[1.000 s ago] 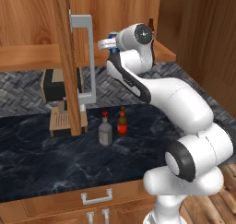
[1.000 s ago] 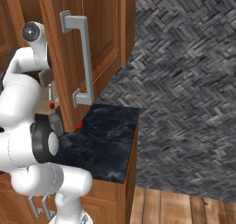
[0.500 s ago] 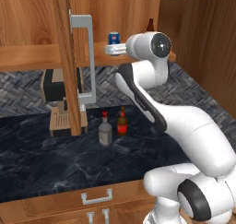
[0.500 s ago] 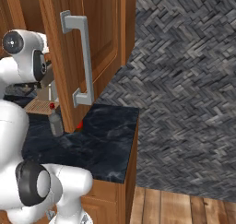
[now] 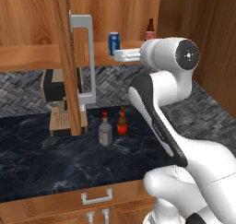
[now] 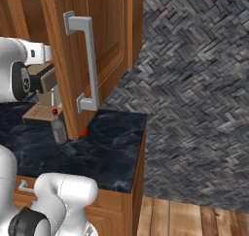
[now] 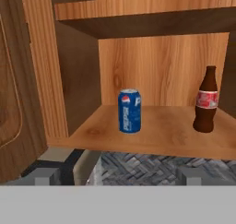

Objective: Sort all alcoholic drinks to one cabinet, and non-alcoholic drinks to the other.

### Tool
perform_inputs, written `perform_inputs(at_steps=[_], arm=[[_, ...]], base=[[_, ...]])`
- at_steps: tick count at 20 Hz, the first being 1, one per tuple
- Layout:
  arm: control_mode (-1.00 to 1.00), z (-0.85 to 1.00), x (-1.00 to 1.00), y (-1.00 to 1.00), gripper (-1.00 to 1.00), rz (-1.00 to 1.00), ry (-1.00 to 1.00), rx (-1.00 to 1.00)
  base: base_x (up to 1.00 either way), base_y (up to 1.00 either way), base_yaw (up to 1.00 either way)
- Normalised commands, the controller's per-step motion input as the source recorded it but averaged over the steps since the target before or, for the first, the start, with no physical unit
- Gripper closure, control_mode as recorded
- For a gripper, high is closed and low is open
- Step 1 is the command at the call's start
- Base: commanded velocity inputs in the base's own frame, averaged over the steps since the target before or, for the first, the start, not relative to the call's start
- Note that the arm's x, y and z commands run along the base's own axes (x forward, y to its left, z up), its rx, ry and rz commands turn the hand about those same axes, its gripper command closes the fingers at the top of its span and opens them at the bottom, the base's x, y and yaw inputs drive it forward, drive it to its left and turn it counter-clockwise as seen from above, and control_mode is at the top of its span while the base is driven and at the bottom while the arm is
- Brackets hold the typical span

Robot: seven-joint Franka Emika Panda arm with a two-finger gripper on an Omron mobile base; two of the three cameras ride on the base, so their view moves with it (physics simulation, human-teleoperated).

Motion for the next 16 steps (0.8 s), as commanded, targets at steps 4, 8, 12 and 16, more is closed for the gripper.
perform_inputs(at_steps=[4,8,12,16], arm=[[-1.0,-0.11,-0.83,0.0,-1.0,-0.03,0.12,0.0],[-1.0,-0.19,-0.48,0.0,-1.0,-0.04,0.08,0.0],[-1.0,-0.33,-0.34,0.0,-1.0,-0.04,0.07,0.0],[-1.0,-0.39,-0.07,0.0,-1.0,-0.04,0.07,0.0]], base=[[0.0,0.0,0.0],[0.0,0.0,0.0],[0.0,0.0,0.0],[0.0,0.0,0.0]])
